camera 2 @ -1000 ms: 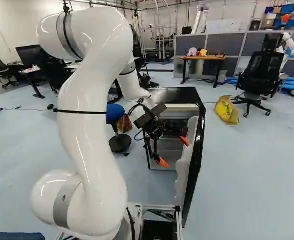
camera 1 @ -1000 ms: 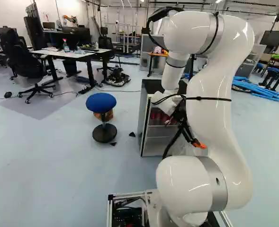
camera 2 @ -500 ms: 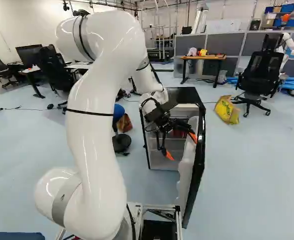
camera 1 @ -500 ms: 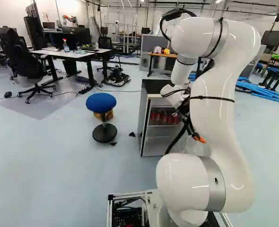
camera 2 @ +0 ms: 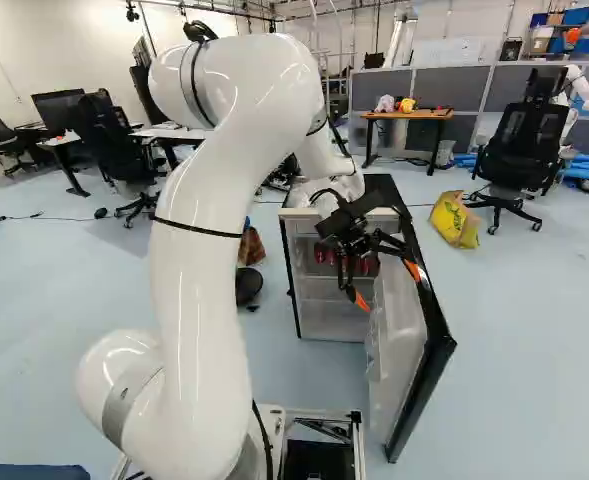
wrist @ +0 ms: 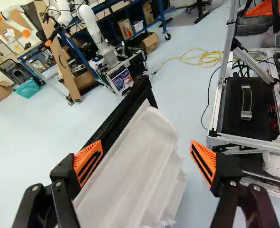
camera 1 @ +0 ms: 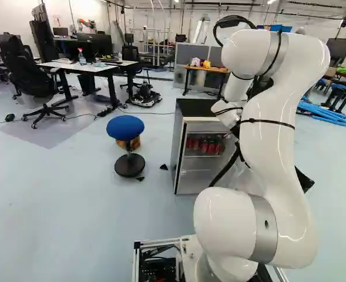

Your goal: Grab a drink from the fridge

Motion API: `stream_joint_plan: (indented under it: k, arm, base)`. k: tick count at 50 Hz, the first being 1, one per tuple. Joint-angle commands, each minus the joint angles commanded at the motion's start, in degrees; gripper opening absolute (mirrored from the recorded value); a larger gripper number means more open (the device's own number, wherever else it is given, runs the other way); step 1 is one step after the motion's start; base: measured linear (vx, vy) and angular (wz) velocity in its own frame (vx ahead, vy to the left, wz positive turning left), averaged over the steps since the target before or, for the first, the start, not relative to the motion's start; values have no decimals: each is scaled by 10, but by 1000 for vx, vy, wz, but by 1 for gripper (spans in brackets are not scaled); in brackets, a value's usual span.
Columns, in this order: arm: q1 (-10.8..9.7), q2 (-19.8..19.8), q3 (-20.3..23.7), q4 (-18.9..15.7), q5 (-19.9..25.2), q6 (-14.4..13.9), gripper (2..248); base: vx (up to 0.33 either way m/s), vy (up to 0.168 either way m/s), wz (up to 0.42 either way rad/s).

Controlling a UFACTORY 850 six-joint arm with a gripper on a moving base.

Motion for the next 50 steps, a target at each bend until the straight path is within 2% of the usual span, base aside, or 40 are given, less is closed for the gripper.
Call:
stream_joint_plan:
  k: [33, 50]
  arm:
    - [-82, -41, -96, -40, -17, 0, 247]
    - [-107, -53, -123, -77, -39, 0, 247]
  base:
    - [0, 0, 0]
    - [0, 0, 0]
